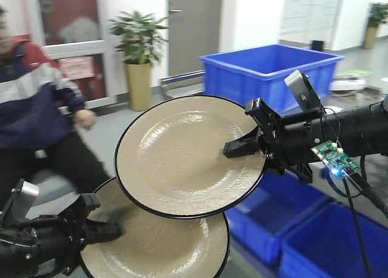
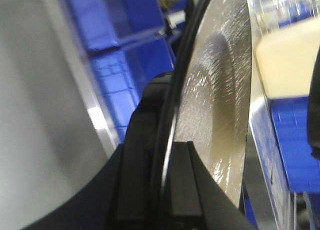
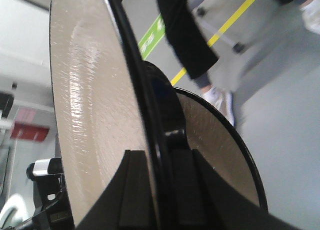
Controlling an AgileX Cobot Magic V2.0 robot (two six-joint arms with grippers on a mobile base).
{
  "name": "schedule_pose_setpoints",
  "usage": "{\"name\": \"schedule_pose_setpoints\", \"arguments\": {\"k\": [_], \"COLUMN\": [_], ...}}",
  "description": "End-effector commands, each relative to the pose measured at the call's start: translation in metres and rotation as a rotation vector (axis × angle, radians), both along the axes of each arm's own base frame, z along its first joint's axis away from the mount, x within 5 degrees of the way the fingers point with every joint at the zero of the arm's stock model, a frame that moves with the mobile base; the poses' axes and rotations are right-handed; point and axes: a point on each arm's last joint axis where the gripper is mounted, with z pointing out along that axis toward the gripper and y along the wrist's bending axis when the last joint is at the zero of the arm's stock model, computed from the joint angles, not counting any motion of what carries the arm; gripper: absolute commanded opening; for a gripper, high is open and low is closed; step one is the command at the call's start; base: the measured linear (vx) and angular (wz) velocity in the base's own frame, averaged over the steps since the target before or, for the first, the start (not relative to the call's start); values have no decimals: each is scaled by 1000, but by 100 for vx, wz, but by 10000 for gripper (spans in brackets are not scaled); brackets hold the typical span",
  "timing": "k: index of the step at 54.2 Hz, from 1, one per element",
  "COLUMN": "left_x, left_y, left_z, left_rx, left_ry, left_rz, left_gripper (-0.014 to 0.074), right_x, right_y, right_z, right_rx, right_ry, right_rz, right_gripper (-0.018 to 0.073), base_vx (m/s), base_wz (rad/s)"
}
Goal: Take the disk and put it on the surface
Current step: 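Hold both plates while the base drives to the steel table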
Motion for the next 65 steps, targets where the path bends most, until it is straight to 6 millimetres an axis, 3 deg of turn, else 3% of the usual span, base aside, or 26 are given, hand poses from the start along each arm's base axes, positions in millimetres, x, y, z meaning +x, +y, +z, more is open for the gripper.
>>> {"name": "schedule_pose_setpoints", "arguments": {"k": [1, 37, 65], "left_x": [-2, -2, -2], "left_y": [-3, -3, -3], "left_z": [24, 24, 24], "left_rx": [-105, -105, -105], "left_ry": [-43, -43, -43], "left_rz": [4, 4, 4], "left_gripper": [1, 1, 1], "right_x": [-10, -10, -10], "right_y": [-1, -1, -1], "right_z": [39, 39, 39], "right_rx": [120, 120, 120], "right_ry": [-102, -102, -101], "right_rz": [-42, -42, -41], "right_gripper": [-6, -6, -6], "base_vx": [34, 30, 24], "base_wz": [-75, -73, -47]}}
